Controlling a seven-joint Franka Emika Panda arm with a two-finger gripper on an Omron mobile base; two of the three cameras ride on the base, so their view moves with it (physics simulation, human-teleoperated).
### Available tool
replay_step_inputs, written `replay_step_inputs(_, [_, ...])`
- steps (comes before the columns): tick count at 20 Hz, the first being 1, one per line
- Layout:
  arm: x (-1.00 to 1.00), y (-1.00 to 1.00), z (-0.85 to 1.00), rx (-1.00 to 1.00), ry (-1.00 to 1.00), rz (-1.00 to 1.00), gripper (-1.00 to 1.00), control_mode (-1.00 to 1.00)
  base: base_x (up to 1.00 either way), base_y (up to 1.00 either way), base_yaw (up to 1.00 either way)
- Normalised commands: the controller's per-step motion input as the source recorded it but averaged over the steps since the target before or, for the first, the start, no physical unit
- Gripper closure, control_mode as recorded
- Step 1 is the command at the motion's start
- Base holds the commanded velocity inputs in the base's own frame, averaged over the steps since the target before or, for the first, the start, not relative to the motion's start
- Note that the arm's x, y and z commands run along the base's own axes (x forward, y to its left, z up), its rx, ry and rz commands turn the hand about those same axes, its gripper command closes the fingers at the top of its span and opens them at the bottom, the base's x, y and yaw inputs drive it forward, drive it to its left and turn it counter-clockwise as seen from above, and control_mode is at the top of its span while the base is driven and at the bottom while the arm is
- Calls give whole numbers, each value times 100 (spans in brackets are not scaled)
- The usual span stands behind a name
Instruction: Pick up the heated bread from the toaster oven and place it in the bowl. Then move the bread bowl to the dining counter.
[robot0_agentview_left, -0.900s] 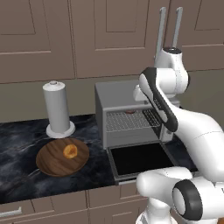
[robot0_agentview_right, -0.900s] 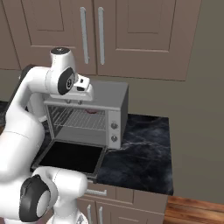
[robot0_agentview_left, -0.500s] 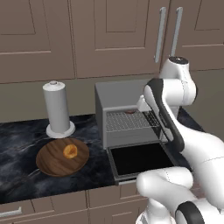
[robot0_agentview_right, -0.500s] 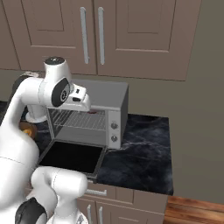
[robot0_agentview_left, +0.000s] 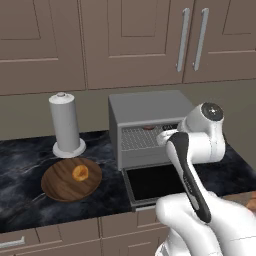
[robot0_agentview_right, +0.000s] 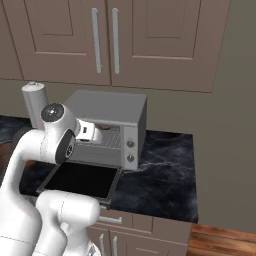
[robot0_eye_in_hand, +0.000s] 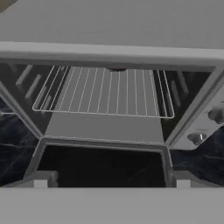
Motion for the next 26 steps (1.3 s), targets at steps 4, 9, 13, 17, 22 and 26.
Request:
replay_step_inputs(4, [43,23,-27,0,-1,-5,-100,-100,0,0,0])
replay_step_inputs(9, [39,12,-11,0,0,-5,-100,-100,0,0,0])
replay_step_inputs(13, [34,1,-3,0,0,-4,-100,-100,0,0,0])
replay_step_inputs(17, [43,0,-10,0,0,-1,-100,-100,0,0,0])
replay_step_inputs(22, [33,0,-23,0,0,0,-100,-100,0,0,0])
replay_step_inputs(26, [40,0,-28,0,0,0,-100,-100,0,0,0])
